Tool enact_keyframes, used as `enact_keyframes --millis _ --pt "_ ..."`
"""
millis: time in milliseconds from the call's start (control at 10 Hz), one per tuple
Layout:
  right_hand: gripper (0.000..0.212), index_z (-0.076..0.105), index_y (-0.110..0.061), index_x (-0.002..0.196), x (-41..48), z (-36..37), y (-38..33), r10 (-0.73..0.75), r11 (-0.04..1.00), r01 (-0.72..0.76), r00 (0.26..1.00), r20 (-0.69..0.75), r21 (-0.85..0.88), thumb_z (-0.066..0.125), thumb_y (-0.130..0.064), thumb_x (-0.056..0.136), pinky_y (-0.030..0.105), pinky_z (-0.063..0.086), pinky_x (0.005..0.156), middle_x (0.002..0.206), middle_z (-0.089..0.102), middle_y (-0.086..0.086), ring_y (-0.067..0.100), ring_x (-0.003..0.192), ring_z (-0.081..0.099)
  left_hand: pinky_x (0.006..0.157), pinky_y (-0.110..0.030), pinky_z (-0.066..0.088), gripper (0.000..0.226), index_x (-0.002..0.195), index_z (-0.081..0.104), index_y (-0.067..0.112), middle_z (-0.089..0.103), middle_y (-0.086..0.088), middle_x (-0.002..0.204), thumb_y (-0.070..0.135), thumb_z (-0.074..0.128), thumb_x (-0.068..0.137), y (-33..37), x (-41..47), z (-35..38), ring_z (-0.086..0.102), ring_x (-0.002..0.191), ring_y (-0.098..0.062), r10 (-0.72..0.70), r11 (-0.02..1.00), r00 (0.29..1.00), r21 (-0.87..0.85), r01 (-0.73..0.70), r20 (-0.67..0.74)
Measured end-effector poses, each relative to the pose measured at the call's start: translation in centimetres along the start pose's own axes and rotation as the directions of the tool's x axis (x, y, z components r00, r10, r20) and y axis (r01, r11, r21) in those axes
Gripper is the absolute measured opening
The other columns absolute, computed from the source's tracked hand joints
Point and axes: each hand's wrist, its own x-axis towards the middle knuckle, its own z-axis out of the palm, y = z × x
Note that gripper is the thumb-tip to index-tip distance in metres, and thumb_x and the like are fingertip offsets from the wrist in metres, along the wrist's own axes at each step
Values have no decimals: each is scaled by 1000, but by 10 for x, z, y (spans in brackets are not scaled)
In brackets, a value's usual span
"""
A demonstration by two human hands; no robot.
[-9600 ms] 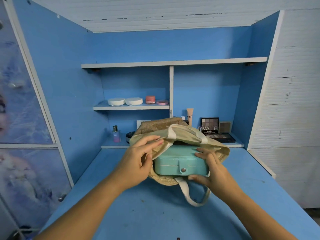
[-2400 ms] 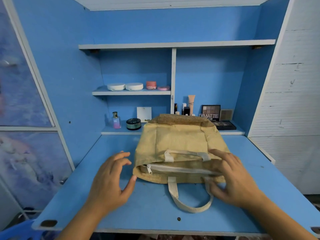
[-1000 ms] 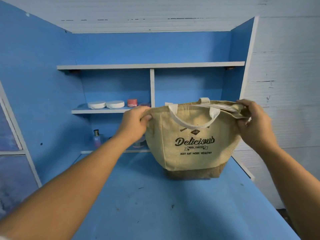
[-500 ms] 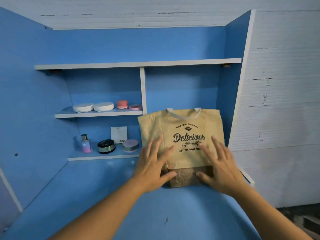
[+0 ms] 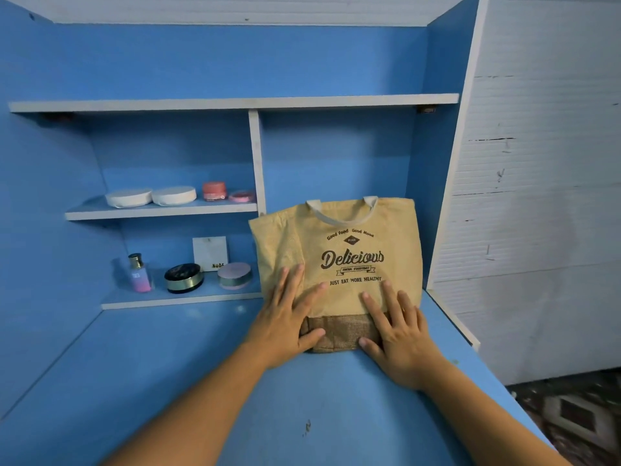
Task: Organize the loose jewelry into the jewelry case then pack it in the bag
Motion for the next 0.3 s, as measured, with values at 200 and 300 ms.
enact_keyframes --millis 200,300 --pt "81 -17 -40 147 -18 -8 -15 50 998 -51 999 -20 -42 14 -73 79 52 13 114 159 -12 4 38 145 6 118 -49 -3 80 150 -17 42 -36 -1 155 67 30 89 15 -18 -15 -37 141 -24 -41 999 998 -19 40 -39" --pt "84 5 -32 151 -43 -13 -33 64 994 -66 998 -21 -90 17 -72 78 55 30 107 159 14 10 41 140 27 118 -50 -2 79 149 -20 42 -31 -3 158 70 24 89 30 -43 -17 -31 144 -25 -53 997 997 -54 51 -47"
